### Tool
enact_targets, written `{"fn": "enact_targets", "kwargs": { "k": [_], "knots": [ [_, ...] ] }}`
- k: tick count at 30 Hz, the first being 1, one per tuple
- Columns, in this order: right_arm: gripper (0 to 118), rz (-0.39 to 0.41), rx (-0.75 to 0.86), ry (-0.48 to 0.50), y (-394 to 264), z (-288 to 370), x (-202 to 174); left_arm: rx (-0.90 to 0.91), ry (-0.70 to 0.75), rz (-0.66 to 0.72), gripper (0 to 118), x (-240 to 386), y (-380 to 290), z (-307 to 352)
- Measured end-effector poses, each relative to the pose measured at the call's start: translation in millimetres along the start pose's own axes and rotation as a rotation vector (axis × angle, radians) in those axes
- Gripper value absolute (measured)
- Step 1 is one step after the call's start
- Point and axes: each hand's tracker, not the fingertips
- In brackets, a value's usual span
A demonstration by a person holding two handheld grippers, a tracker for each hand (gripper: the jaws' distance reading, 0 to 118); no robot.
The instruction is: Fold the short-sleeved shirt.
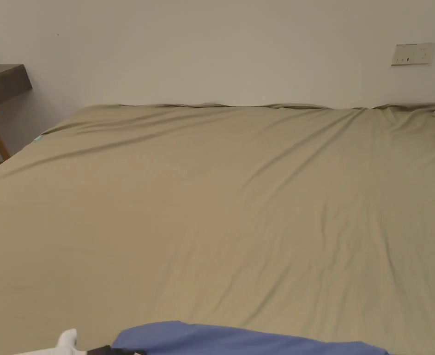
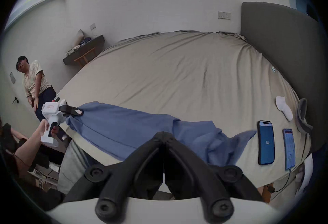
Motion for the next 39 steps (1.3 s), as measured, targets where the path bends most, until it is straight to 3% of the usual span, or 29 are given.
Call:
{"fn": "enact_targets", "kwargs": {
  "k": [3,6,8,10,14,16,21,22,23,24,25,31,34,36,37,38,39],
  "knots": [
    [3,0.004,0.006,-0.015,0,2,5,-0.001,-0.028,-0.050,12,27,6,22],
    [3,-0.006,0.015,-0.020,-2,3,6,0.038,0.119,-0.181,12,77,4,36],
    [3,-0.016,0.014,-0.012,-4,2,6,0.065,0.305,-0.327,12,120,-3,33],
    [3,-0.007,0.004,-0.009,-5,-1,4,0.059,0.395,-0.502,12,168,-20,16],
    [3,-0.002,-0.006,0.001,-6,-3,0,-0.020,0.405,-0.673,12,221,-48,-39],
    [3,-0.004,0.000,0.006,-6,-1,0,-0.127,0.330,-0.735,12,242,-75,-77],
    [3,-0.021,0.010,-0.013,-7,6,9,-0.360,0.253,-0.717,13,237,-117,-162],
    [3,-0.024,0.009,-0.020,-8,7,12,-0.395,0.247,-0.706,19,230,-124,-176],
    [3,-0.026,0.009,-0.025,-9,8,14,-0.423,0.233,-0.698,30,223,-127,-186],
    [3,-0.025,0.007,-0.028,-10,8,17,-0.446,0.218,-0.682,61,217,-130,-194],
    [3,-0.026,0.007,-0.033,-11,8,19,-0.440,0.195,-0.667,84,213,-129,-198],
    [3,-0.038,-0.017,-0.031,-16,4,20,-0.312,-0.079,-0.457,87,203,-94,-152],
    [3,-0.032,-0.029,-0.019,-19,1,16,-0.179,-0.141,-0.369,87,179,-78,-125],
    [3,-0.031,-0.032,-0.003,-22,1,14,-0.183,-0.169,-0.294,83,158,-75,-127],
    [3,-0.032,-0.032,0.002,-23,1,13,-0.211,-0.184,-0.266,69,151,-81,-134],
    [3,-0.032,-0.033,0.005,-23,1,12,-0.219,-0.176,-0.263,39,145,-86,-139],
    [3,-0.032,-0.033,0.006,-24,1,11,-0.227,-0.149,-0.281,2,140,-97,-149]
  ]
}}
